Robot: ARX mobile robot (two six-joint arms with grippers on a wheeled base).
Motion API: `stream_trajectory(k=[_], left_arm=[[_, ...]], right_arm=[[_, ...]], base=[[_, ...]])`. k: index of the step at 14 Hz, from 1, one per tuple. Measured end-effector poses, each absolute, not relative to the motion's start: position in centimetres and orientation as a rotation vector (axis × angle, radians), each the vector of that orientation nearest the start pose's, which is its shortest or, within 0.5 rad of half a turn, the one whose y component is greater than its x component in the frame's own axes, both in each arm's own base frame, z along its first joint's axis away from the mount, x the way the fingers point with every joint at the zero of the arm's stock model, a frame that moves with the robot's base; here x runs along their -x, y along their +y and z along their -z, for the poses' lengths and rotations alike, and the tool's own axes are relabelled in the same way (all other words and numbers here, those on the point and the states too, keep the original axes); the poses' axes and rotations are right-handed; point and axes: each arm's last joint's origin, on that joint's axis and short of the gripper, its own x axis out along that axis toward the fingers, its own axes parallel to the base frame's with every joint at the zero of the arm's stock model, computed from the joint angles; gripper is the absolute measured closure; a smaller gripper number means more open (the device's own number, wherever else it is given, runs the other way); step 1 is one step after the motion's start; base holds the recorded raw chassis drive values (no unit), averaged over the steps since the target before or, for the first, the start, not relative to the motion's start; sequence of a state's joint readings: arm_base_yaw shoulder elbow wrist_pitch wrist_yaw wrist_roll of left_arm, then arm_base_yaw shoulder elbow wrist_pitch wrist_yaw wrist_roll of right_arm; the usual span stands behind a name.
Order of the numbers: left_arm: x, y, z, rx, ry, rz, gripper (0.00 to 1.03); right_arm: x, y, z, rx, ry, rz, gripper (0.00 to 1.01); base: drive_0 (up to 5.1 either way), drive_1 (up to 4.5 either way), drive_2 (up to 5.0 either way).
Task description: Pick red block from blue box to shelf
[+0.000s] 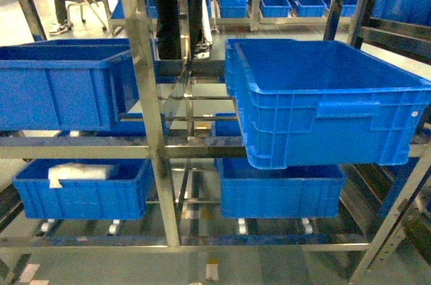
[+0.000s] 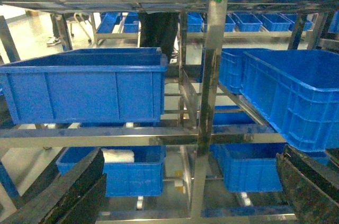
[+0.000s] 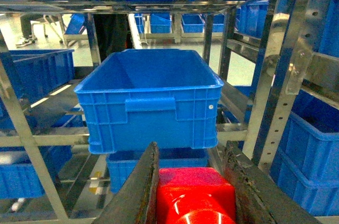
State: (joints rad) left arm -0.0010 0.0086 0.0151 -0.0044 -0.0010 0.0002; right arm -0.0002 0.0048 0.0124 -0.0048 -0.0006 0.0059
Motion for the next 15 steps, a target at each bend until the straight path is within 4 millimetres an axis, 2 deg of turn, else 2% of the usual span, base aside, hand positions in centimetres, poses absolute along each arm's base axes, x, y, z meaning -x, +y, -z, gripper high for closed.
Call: stream_trajectory(k=[14,15], left_arm=[[-9.73,-0.01,-16.75,0.000,-0.002,0.000,0.05],[-9.73,-0.01,-16.74,0.000,0.000,0.000,0.05]], right_arm=[[-9.72,0.00,-16.69,-0.006,-0.002,0.000,0.72],[-9.72,0.00,-16.67,-0.006,-0.001,0.000,0.72]], base=[[0.0,4.09,-4.1],[0.0,0.00,0.0]])
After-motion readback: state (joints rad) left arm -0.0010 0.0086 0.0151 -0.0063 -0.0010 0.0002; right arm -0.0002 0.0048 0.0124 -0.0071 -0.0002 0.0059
